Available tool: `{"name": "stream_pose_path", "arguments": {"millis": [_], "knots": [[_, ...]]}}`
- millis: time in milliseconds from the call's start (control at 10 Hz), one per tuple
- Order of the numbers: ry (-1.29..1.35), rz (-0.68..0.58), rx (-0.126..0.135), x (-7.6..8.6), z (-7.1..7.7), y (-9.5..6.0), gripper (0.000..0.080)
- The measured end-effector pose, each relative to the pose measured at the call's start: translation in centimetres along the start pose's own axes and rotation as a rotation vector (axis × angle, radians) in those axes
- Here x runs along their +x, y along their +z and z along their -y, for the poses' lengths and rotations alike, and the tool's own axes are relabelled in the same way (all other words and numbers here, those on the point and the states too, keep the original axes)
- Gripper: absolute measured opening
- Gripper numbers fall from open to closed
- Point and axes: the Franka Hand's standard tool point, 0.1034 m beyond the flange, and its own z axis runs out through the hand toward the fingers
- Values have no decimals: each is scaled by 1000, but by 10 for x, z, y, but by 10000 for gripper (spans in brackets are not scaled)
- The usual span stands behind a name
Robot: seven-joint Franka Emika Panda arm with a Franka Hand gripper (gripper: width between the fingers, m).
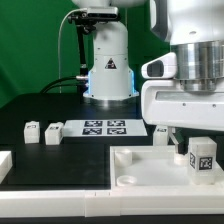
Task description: Assemble one leg
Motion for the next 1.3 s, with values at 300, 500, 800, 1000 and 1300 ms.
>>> {"name": "stream_pose_path", "arguments": {"millis": [300, 500, 800, 1000, 1300], "knots": [[-344, 13, -25, 2, 3, -1, 649], [-558, 13, -26, 4, 1, -1, 649], [-563, 13, -25, 4, 1, -1, 434], [-563, 13, -26, 4, 0, -1, 292], [-426, -4, -4, 8, -4, 0, 293]]}}
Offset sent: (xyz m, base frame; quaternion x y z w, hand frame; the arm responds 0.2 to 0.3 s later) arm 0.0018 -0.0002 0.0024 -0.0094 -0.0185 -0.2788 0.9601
